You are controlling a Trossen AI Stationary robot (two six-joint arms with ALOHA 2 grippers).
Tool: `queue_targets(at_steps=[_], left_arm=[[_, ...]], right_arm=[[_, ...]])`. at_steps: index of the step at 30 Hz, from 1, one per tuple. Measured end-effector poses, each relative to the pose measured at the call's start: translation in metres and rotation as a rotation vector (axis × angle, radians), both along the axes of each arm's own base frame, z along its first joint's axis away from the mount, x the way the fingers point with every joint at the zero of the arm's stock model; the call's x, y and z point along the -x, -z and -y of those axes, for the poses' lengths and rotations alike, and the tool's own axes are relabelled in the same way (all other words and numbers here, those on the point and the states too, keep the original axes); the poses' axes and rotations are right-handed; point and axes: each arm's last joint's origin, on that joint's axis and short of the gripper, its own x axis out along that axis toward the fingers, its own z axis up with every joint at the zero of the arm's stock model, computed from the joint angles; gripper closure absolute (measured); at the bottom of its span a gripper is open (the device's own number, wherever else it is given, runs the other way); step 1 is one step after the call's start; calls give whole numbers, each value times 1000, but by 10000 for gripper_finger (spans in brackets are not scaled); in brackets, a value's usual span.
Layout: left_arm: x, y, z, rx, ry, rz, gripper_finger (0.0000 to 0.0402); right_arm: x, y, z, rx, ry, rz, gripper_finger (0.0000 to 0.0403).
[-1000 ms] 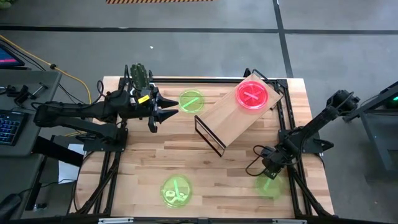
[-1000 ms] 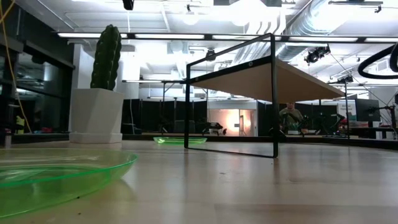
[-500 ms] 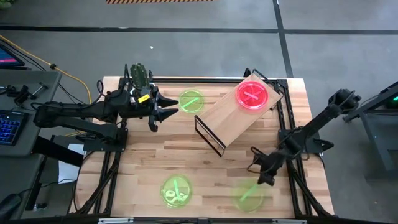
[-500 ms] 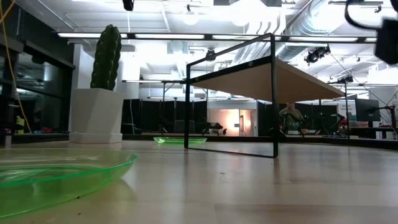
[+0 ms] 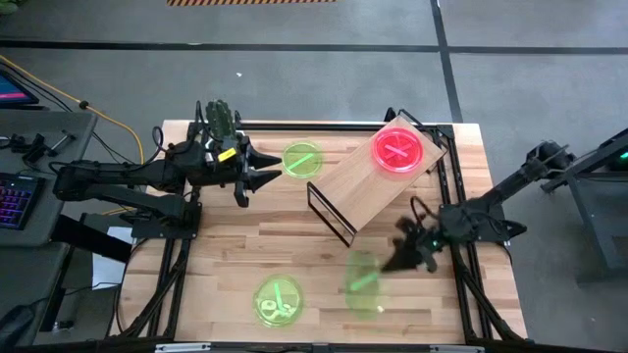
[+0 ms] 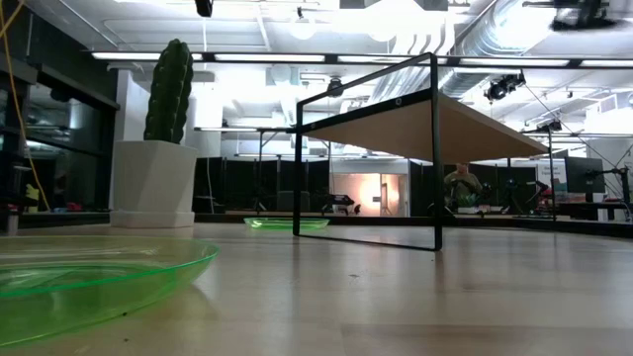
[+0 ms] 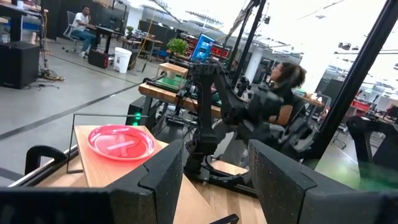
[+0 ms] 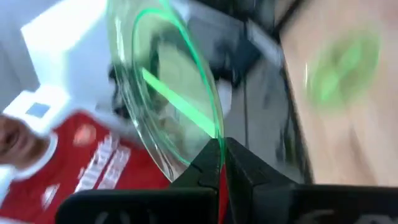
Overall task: Place and stack plates onto a shelf
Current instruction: Put the bottom right green plate on the shelf
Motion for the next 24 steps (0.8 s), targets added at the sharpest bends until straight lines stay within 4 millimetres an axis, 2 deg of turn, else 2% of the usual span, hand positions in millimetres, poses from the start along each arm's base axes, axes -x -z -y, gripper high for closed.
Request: queue_targets(at_steps=[2,4,7,10,13,15,18,24], left_arm=[[0,-1,0,0,0,10,232],[0,-3,0,-2,0,34,232],[1,-6,0,-3,0,64,232],[1,-8,0,-4,0,81,232],[2,-8,0,-4,0,81,232],[2,-8,0,-5,0,82,232],[2,-8,0,-8,0,81,232],[2,-8,0,-52,-6,76,232]], right_arm=[[-10,-16,12,63,119,59,403],[-21,-27,28,122,292,40,403],[-29,-34,58,158,603,-151,403],[-24,-30,83,186,882,-379,403],[-18,-27,102,183,1072,-487,403],[-18,-28,109,169,1120,-491,403],[-20,-30,114,143,1100,-477,403],[-24,-21,112,134,1019,-564,403]])
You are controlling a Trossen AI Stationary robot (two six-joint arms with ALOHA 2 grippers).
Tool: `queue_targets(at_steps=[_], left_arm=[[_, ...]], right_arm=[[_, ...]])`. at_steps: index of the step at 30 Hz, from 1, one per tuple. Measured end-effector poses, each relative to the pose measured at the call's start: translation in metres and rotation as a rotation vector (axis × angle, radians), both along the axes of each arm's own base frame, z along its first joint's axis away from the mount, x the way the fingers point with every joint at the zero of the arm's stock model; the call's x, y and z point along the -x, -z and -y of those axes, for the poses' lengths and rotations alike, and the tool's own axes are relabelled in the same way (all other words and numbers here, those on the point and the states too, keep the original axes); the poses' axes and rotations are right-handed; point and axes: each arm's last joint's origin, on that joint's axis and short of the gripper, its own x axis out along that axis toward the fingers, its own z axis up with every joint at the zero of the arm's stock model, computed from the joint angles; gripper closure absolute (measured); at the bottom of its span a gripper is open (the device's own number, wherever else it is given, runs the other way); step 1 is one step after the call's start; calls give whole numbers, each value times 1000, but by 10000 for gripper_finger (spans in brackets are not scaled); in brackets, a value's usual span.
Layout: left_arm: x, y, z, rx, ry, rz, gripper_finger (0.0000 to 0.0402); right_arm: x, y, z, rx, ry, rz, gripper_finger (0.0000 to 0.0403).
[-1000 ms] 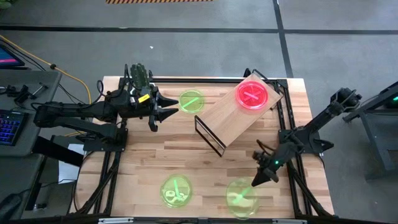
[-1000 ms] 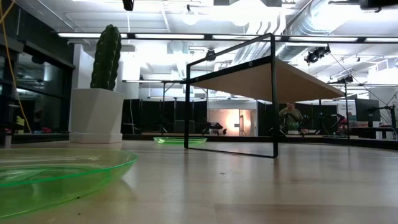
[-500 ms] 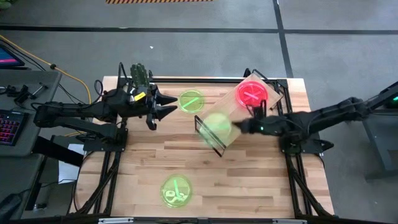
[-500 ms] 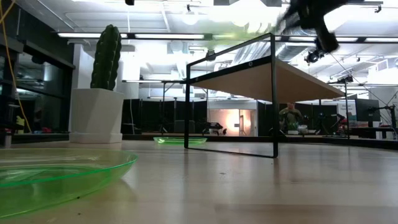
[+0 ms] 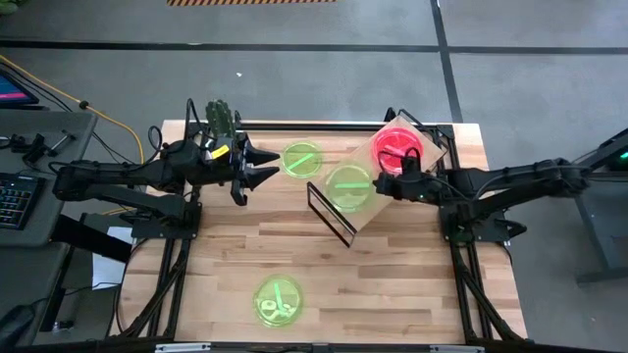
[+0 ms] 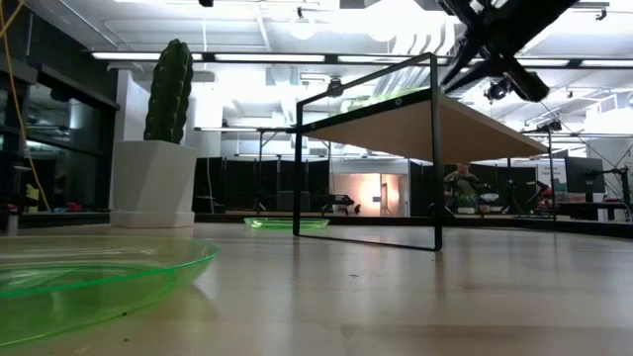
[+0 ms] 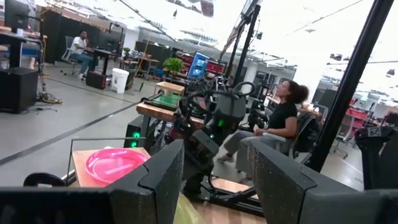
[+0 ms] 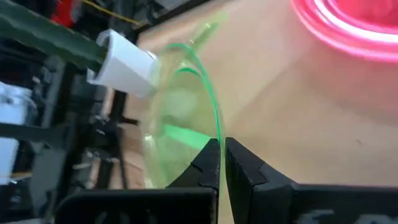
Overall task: Place and stack plates onto a shelf
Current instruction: Put the bottom right green plate on the shelf, then stack the bottom green plate on the top of the green plate
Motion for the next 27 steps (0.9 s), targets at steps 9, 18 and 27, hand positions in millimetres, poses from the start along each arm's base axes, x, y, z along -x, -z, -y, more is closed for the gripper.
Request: queue_targets(at_steps=[9,18,27], left_arm=[[0,0,-1,-10,-23,-2,232],[0,0,-1,-19,-44,-4,232],[0,3,-1,-22,-41,-34,232]], right_arm=[[7,8,1,23,74,-96,403],[10,3,8,89,108,-102,390],[18,-73,21,372,-41,83,273]])
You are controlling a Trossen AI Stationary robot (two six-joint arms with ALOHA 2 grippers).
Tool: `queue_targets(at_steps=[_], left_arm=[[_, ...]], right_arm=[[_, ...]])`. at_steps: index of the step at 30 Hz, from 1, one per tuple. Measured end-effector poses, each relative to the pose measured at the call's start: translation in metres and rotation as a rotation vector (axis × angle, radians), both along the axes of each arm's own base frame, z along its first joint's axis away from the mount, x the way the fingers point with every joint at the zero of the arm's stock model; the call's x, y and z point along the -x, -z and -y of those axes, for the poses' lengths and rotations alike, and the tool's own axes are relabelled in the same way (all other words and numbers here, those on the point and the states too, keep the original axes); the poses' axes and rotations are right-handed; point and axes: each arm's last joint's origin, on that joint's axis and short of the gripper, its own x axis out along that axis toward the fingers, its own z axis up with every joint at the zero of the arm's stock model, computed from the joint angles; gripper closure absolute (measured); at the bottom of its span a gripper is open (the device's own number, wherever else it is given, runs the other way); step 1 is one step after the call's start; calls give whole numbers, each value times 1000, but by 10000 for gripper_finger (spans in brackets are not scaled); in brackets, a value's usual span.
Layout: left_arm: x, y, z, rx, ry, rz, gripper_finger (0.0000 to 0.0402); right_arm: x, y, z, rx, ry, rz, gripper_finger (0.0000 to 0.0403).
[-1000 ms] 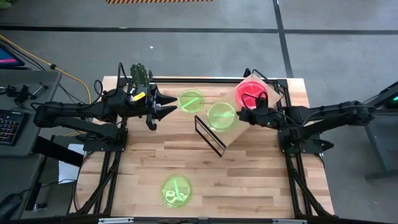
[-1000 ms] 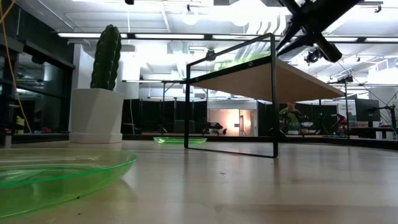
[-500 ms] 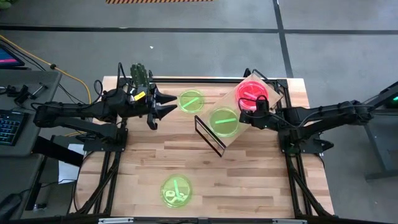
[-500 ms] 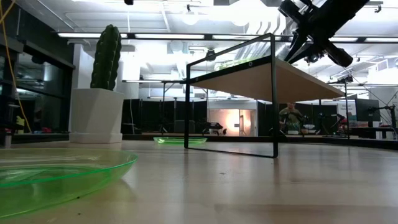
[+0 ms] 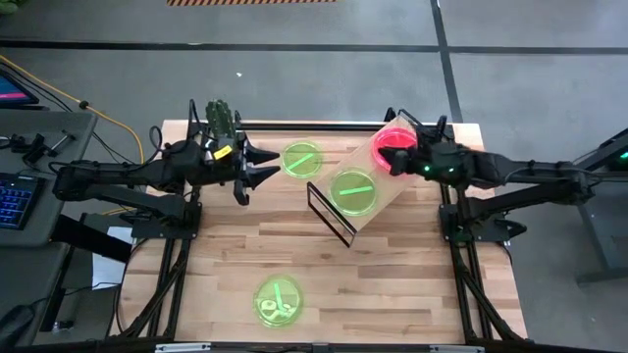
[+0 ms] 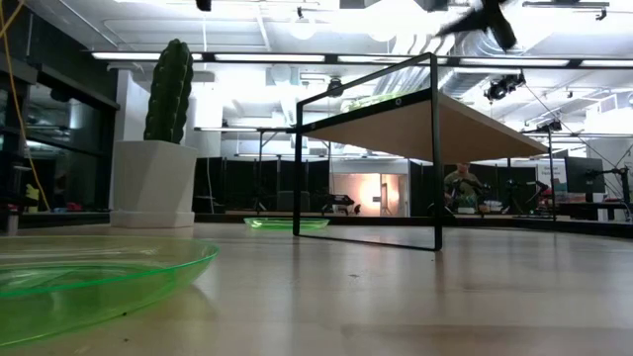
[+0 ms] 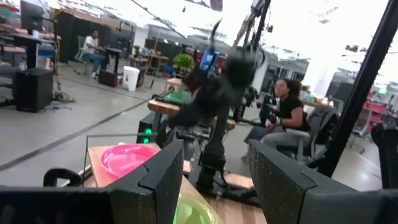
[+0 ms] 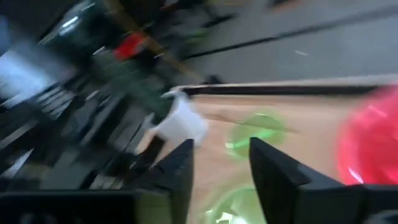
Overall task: Place and stack plates onto a shelf
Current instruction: Stack the bottom green plate on the top of the green plate
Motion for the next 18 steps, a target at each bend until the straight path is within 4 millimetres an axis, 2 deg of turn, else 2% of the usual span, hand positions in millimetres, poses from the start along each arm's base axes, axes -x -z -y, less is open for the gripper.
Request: queue_targets(at_steps=[4,7,12,18], left_arm=[[-1,3,0,6,17,-33,232],[-1,3,1,23,23,-30,232],[-1,3,1,25,29,-26,232],[-1,3,1,49,32,-22,232]], right_arm=[[-6,-17,-5,179,-229,20,217],[-10,-24,-11,293,-362,83,192],[-16,-19,-19,470,-520,137,187],[-23,-11,-20,516,-549,148,197]])
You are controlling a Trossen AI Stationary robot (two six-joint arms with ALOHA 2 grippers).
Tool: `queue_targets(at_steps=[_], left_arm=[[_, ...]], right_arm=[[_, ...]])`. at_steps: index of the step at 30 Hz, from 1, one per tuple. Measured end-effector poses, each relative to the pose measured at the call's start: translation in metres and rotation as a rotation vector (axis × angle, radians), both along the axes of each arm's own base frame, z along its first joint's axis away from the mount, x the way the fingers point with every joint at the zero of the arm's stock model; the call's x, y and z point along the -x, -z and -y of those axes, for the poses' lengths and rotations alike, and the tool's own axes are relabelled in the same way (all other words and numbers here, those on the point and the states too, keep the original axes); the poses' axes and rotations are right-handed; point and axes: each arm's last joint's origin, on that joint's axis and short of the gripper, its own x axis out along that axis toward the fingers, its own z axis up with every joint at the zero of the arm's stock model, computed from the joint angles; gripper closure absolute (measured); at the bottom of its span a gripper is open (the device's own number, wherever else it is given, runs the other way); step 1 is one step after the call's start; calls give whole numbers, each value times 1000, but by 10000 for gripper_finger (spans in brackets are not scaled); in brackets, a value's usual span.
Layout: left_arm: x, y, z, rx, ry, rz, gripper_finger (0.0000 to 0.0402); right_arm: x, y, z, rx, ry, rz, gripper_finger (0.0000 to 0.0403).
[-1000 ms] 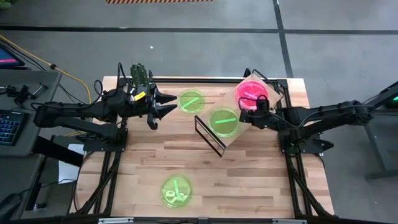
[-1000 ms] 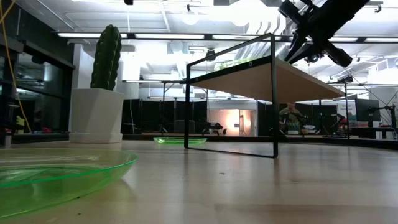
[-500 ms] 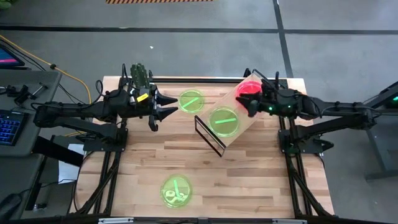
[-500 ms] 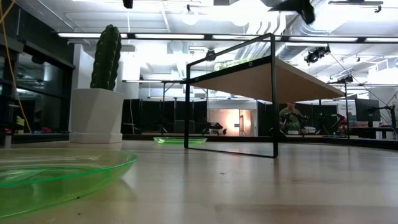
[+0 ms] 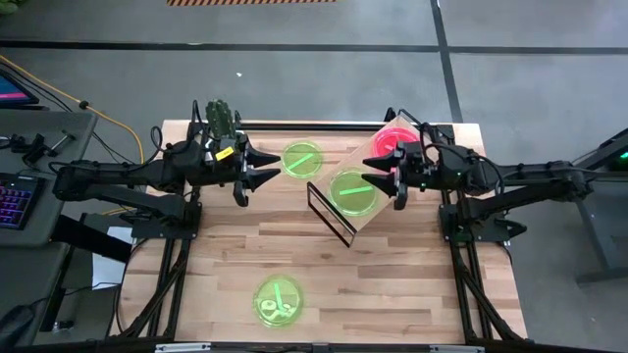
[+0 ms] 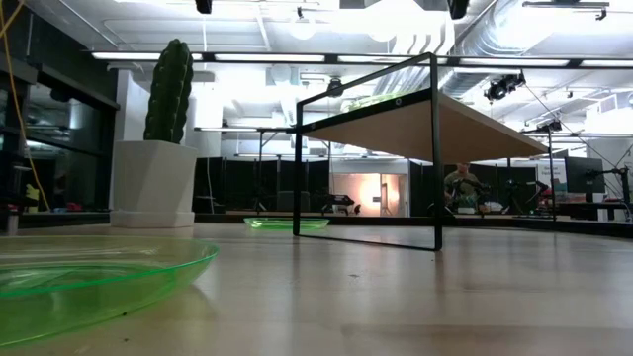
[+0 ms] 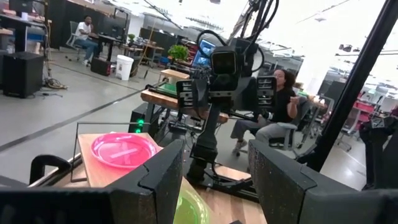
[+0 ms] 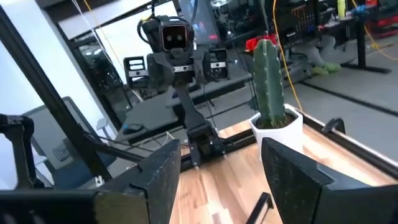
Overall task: Place and stack plates onto a shelf
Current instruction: Stack the bottom green plate on the top of the green plate
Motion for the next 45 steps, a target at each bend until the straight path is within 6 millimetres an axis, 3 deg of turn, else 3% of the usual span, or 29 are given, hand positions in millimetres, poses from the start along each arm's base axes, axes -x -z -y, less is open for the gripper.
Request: queue_targets(at_steps=[7,12,20,24,27,33,38,45], left_arm=[[0,3,2,26,25,-38,232],[1,16,25,146,246,-360,232],[-11,83,108,135,517,-799,232],[-20,123,132,114,525,-924,232],[-25,150,138,108,442,-963,232],[-27,185,136,160,271,-955,232],[-22,200,137,252,252,-939,232],[-17,221,152,194,299,-1006,232]], right_arm=[[0,-3,0,9,1,30,199],[0,-3,0,7,1,31,199],[0,-3,0,10,1,26,199],[0,-1,0,7,1,8,199],[0,1,0,6,1,-15,199],[0,6,0,-13,2,-67,199],[0,7,0,-17,11,-74,199],[1,8,1,-10,13,-88,199]])
